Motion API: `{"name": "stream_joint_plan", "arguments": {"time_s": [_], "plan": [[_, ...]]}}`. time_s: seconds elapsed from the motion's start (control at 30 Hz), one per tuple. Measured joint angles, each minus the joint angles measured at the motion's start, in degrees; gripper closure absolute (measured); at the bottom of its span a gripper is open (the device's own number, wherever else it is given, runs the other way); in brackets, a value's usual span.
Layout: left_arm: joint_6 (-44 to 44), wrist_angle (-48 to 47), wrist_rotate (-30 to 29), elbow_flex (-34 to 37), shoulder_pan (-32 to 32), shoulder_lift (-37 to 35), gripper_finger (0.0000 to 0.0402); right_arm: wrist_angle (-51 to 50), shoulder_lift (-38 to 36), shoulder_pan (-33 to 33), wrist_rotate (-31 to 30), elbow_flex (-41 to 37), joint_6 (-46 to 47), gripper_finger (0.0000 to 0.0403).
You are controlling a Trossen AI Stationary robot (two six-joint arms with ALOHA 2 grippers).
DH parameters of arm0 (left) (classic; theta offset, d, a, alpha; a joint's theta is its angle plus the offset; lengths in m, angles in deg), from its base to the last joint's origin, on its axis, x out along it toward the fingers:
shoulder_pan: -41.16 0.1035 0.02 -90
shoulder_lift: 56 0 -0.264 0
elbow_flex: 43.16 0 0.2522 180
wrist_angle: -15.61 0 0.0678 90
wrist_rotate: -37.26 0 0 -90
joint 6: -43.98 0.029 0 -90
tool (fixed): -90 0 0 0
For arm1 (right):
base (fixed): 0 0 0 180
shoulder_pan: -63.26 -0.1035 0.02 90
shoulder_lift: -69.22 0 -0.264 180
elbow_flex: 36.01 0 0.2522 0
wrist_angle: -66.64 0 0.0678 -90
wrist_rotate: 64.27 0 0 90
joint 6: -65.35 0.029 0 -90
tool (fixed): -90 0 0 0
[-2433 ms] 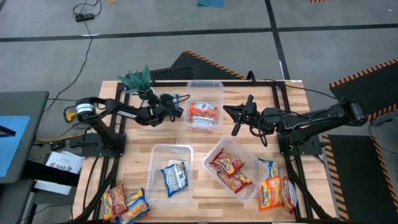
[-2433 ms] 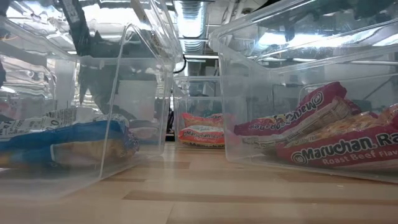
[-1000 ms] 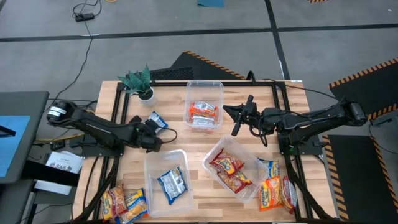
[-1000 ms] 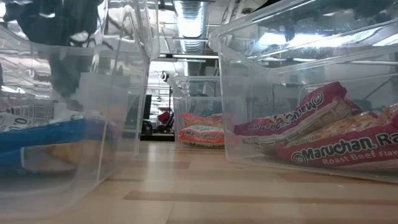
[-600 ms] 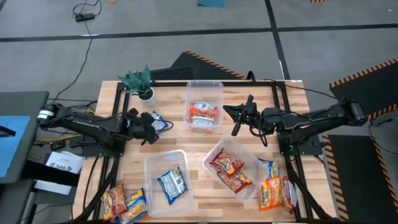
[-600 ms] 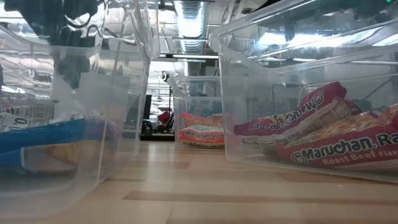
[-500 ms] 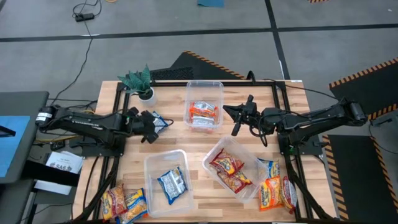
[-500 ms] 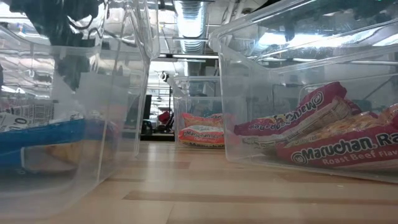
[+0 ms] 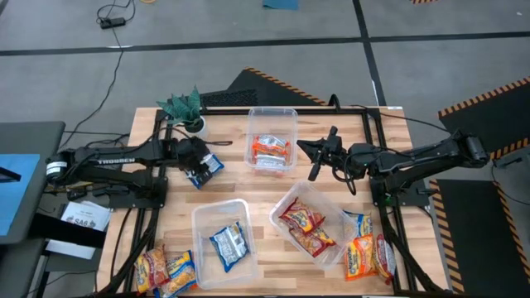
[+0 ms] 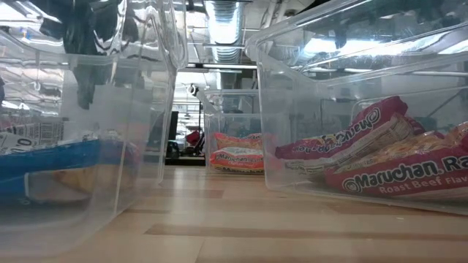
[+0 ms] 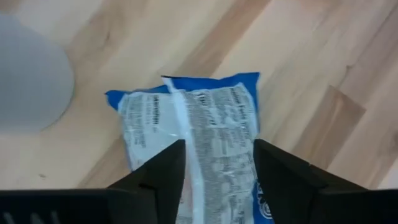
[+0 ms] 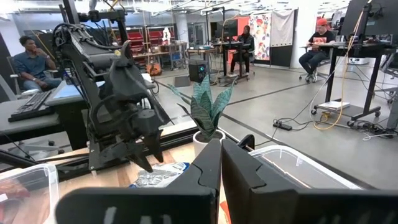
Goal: Sort Maruchan noodles
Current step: Put the blue noodle pack into the bottom left transparent bin
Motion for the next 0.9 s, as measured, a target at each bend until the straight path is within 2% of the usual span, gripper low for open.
{"name": "stream_joint_plan", "arguments": {"time_s": [0.27, 0.73, 0.9], "plan": [[0.63, -0.67, -1.03, 0.01, 3.71, 0.68, 0.0192, -0.02, 0.00, 0.00, 0.00, 0.00, -0.02, 0.0365], [0.59, -1.06, 0.40, 0.02, 5.10, 0.62, 0.0191, -0.04, 0.00, -0.02, 0.00, 0.00, -0.02, 0.0365], [0.68, -0.41, 0.11, 0.02, 5.16, 3.34, 0.0191, -0.02, 0.00, -0.02, 0.00, 0.00, -0.02, 0.0365]]}}
